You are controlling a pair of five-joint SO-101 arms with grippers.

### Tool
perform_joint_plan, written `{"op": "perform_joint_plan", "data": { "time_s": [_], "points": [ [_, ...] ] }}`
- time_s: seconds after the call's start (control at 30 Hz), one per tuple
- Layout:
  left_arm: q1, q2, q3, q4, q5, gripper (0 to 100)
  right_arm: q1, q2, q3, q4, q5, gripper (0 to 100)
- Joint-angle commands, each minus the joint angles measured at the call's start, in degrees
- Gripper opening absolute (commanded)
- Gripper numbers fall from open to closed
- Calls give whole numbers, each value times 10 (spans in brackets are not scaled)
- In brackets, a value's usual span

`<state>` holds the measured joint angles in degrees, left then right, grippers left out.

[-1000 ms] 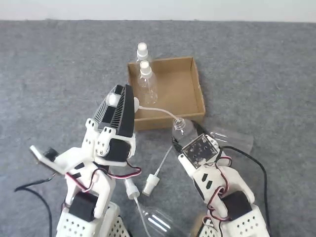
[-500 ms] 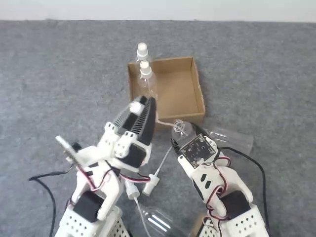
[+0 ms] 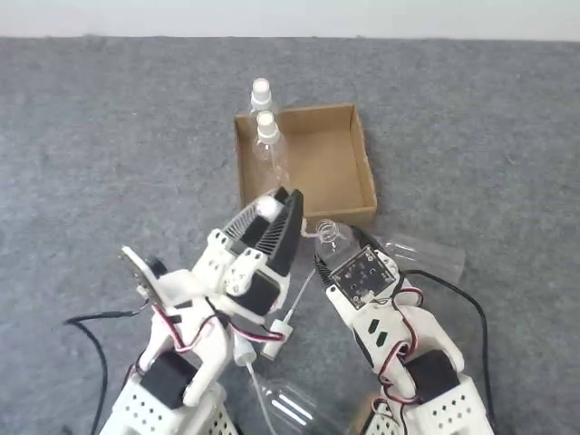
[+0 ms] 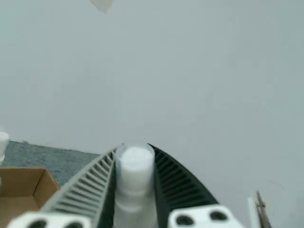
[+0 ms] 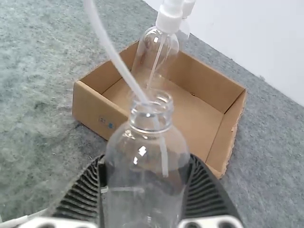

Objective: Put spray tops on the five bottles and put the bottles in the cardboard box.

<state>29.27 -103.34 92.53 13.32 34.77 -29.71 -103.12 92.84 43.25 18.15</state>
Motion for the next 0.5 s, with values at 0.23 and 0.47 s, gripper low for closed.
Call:
{"op": "perform_joint_plan", "data": {
  "time_s": [0.23, 0.47],
  "points": [
    [31, -10, 20, 4, -51, 12, -7, -9, -11, -15, 1, 6],
    [31, -10, 20, 4, -82, 12, -7, -10, -16, -12, 4, 6]
  ]
}}
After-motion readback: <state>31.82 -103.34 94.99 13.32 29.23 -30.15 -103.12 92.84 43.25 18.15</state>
